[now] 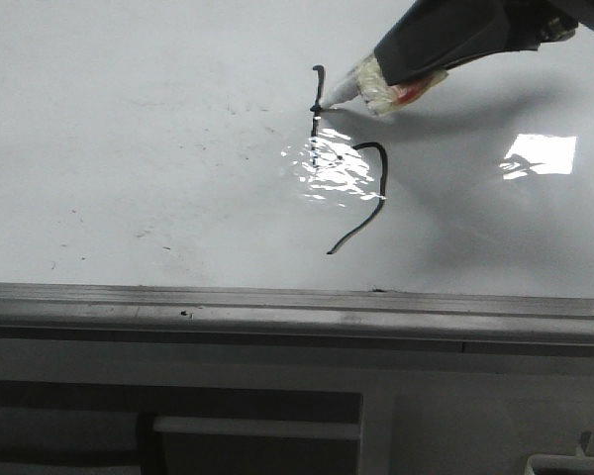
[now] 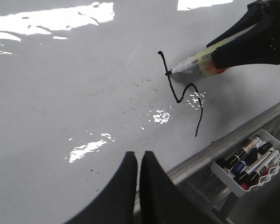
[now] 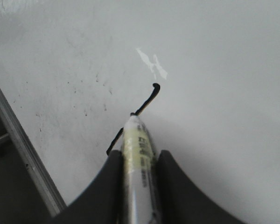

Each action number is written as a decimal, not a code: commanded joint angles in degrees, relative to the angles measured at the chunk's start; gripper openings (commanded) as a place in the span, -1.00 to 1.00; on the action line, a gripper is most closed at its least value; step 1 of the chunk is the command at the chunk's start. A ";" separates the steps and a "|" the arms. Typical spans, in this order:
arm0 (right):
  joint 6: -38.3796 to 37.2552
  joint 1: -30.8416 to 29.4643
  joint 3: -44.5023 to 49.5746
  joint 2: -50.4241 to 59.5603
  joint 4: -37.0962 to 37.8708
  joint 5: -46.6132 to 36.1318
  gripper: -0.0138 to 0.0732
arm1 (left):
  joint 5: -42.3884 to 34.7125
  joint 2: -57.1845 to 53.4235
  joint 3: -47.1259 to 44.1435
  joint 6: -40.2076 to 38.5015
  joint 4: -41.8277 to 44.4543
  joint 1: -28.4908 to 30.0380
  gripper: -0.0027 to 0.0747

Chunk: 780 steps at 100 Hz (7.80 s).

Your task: Write number 5 on whiteboard

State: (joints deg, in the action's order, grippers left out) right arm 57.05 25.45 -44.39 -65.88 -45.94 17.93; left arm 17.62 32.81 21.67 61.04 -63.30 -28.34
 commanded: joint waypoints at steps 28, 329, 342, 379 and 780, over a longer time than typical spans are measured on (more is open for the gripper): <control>0.13 -5.50 -1.79 1.03 1.58 0.99 -0.78 | -1.29 0.25 1.64 -0.47 -1.59 0.10 -0.98; 16.18 19.25 -7.68 0.28 -0.19 14.29 -0.78 | 22.16 30.45 26.72 10.02 17.12 -12.74 -0.29; 16.06 19.25 -7.68 0.28 -0.44 14.29 -0.78 | 22.17 30.45 26.72 10.02 16.11 -12.74 0.24; 15.11 19.25 -7.68 0.28 -0.43 16.52 -0.78 | 22.17 30.45 26.72 10.02 13.66 -12.74 -0.57; 5.44 0.07 0.41 30.34 3.15 4.90 -0.83 | -42.71 13.67 13.47 4.99 -17.63 -26.68 0.27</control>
State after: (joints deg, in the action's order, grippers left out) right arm 62.68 25.79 -46.01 -39.14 -41.99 32.73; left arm -21.21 53.84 35.56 59.12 -81.19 -54.35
